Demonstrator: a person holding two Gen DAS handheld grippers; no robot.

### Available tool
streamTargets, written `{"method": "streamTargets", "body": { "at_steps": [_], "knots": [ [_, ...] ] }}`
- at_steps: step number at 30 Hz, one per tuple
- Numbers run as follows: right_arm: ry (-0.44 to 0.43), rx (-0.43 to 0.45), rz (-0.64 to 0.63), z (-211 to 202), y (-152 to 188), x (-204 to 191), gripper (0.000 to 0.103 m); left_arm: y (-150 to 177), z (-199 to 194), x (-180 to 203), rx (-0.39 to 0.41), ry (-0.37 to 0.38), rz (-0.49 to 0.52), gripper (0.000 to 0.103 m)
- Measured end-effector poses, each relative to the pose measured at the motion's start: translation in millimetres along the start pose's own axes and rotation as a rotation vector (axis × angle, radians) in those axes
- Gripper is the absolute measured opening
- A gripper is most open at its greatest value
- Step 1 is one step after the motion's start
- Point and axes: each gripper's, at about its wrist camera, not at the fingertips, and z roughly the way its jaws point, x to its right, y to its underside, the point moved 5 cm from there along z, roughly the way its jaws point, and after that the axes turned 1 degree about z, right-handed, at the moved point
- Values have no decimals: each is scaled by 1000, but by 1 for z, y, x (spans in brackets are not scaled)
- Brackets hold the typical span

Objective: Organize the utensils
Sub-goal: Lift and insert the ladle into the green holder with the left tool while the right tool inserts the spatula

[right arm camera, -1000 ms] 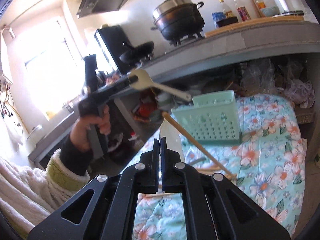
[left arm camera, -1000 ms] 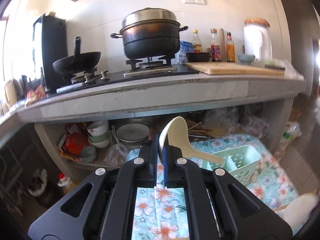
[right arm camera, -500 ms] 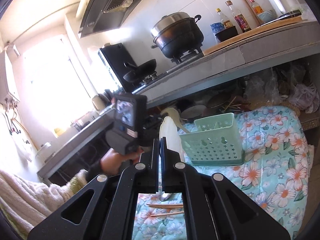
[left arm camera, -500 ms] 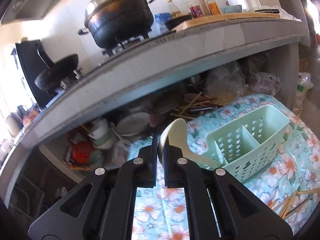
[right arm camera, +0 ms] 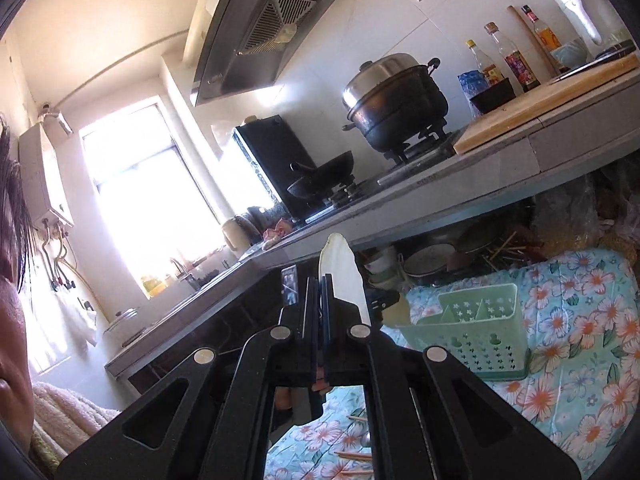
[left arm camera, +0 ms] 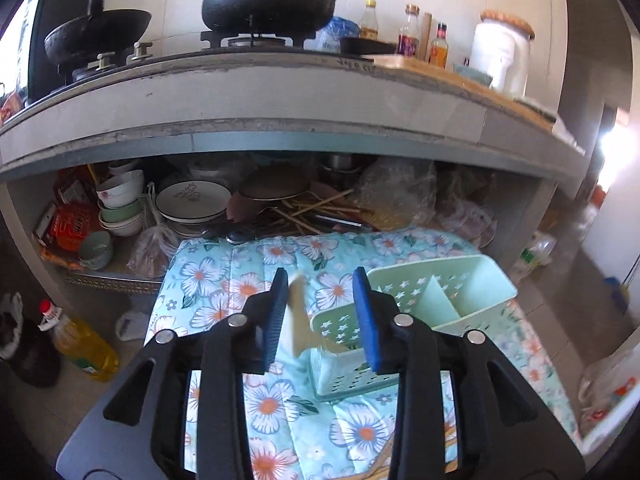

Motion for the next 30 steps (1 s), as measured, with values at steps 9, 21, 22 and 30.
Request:
{"method": "streamTargets", "body": {
  "at_steps": [9,21,22,30],
  "knots": [
    [88,51,-68,37,-57,19,2,9,-52,-24,119,2,-64,50],
    [300,-6,-109,115,-36,115,2,62,-77,-44,97,-29,-71,64],
    [324,-19,-105,118,-28,125,2,67,-76,-45,87,-25,-79,65],
    [447,-77,-68,105,17,155,5,96,-73,-44,42,-4,-101,67]
  ]
}}
